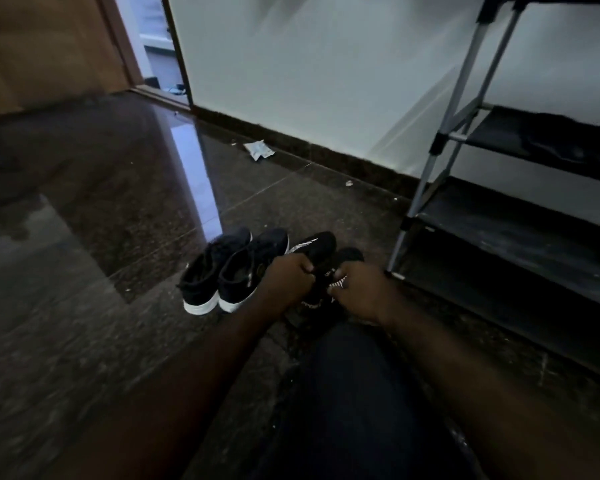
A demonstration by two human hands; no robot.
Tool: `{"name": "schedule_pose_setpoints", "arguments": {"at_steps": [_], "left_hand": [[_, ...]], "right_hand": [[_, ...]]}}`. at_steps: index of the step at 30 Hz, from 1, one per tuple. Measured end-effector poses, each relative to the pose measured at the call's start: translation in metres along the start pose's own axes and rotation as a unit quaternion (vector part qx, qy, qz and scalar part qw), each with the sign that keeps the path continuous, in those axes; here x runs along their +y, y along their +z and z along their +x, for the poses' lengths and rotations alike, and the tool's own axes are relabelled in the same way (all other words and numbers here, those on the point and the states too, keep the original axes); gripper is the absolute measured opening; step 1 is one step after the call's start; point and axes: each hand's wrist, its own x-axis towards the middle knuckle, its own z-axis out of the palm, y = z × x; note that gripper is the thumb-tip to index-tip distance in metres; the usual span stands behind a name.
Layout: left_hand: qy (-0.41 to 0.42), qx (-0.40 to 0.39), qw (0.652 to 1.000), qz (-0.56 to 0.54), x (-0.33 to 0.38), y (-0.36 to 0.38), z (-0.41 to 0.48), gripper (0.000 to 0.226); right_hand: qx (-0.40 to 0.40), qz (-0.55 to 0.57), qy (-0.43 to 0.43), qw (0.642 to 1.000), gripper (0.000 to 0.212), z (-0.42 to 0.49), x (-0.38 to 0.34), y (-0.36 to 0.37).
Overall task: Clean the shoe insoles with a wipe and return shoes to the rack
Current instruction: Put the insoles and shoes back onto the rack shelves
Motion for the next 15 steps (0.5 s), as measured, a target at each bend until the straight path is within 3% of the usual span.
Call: {"name": "schedule_pose_setpoints", "arguments": {"at_steps": [5, 10, 12, 15], "left_hand": [[0.024, -0.081, 0.986, 0.146, -0.067, -0.003, 0.025, 0.041], [0.086, -0.119, 0.960, 0.237, -0.088, 0.001, 0.066, 0.072], [0.083, -0.142, 0.955, 0.247, -0.091, 0.005, 0.089, 0.075], [0.063, -0.208, 0.937, 0.274, -0.097, 0.007, 0.113, 0.062]], "right_hand": [[-0.087, -0.030, 0.003, 0.996, 0.037, 0.031, -0.014, 0.043], [-0.168, -0.062, 0.031, 0.983, 0.040, 0.069, -0.025, 0.059], [-0.194, -0.061, 0.044, 0.978, 0.041, 0.080, -0.027, 0.066], [-0.208, -0.050, 0.061, 0.975, 0.036, 0.092, -0.022, 0.088]]}}
